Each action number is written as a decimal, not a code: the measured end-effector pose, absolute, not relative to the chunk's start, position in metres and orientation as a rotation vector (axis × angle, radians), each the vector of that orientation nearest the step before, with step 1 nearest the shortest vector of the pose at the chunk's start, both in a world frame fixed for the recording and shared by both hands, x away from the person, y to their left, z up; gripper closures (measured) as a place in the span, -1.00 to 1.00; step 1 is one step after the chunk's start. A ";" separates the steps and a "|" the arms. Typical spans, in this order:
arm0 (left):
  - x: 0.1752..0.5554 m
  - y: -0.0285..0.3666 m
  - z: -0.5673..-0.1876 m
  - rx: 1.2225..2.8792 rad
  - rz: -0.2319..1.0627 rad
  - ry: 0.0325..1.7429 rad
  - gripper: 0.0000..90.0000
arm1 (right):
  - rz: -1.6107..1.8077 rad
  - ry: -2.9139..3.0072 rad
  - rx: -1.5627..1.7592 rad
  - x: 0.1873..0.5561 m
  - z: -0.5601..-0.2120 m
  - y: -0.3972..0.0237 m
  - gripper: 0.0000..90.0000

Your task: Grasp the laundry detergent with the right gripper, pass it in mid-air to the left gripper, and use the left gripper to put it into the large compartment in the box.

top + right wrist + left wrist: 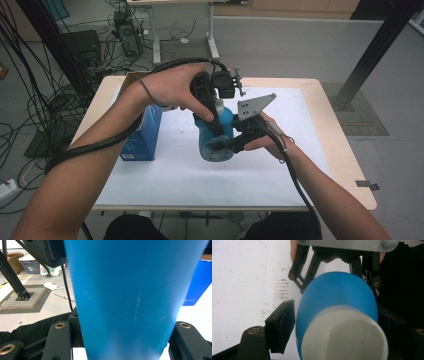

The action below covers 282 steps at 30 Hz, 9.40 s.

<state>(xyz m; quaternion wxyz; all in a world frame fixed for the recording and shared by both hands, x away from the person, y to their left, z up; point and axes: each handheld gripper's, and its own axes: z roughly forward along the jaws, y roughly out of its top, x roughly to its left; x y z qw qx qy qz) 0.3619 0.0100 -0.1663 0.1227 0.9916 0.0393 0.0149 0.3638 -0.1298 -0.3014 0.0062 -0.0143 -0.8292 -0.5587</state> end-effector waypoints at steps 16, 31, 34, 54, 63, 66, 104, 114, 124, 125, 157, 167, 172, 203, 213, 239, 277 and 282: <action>0.361 0.010 -0.165 2.885 0.035 0.104 -0.19 | -1.751 -2.596 -0.039 0.363 -0.300 -0.130 -0.03; 0.361 0.007 -0.163 2.901 0.042 0.107 -0.18 | -1.759 -2.593 -0.034 0.364 -0.299 -0.131 -0.03; 0.361 0.007 -0.163 2.901 0.042 0.108 -0.18 | -1.760 -2.592 -0.037 0.364 -0.300 -0.131 -0.03; 0.360 0.006 -0.164 2.903 0.040 0.109 -0.18 | -1.762 -2.585 -0.039 0.363 -0.300 -0.131 -0.02; 0.359 0.006 -0.163 2.905 0.044 0.108 -0.18 | -1.765 -2.587 -0.038 0.362 -0.300 -0.131 -0.03; 0.358 0.006 -0.163 2.908 0.045 0.108 -0.18 | -1.766 -2.587 -0.035 0.362 -0.300 -0.131 -0.03; 0.358 0.006 -0.163 2.913 0.042 0.128 -0.18 | -1.766 -2.583 -0.036 0.361 -0.300 -0.129 -0.03; 0.359 0.007 -0.163 2.907 0.046 0.138 -0.18 | -1.773 -2.573 -0.037 0.363 -0.301 -0.128 -0.03; 0.360 0.009 -0.162 2.913 0.050 0.136 -0.17 | -1.792 -2.565 -0.045 0.363 -0.302 -0.126 -0.04; 0.360 0.009 -0.162 2.915 0.053 0.136 -0.17 | -1.794 -2.564 -0.044 0.364 -0.302 -0.126 -0.04; 0.365 0.019 -0.157 2.926 0.091 0.260 -0.17 | -1.815 -2.645 -0.185 0.364 -0.296 -0.131 -0.96; 0.371 0.024 -0.161 2.925 0.101 0.396 -0.17 | -1.631 -2.771 -0.260 0.369 -0.292 -0.138 -0.96; 0.374 0.027 -0.164 2.934 0.103 0.460 -0.17 | -1.479 -2.849 -0.316 0.372 -0.289 -0.144 -0.96; 0.384 0.041 -0.168 2.934 0.078 0.663 -0.17 | -0.597 -3.122 -0.626 0.404 -0.219 -0.192 -0.91; 0.387 0.042 -0.171 2.942 0.085 0.709 -0.17 | -0.504 -3.151 -0.660 0.410 -0.193 -0.197 -0.90; 0.407 0.089 -0.108 2.813 0.201 1.065 -0.17 | -0.483 -3.156 -0.678 0.418 -0.177 -0.193 -0.89; 0.436 0.201 -0.058 2.445 0.297 1.730 -0.17 | -0.474 -3.167 -0.653 0.423 -0.180 -0.183 -0.87; 0.437 0.210 -0.056 2.389 0.301 1.803 -0.17 | -0.477 -3.171 -0.652 0.424 -0.180 -0.182 -0.87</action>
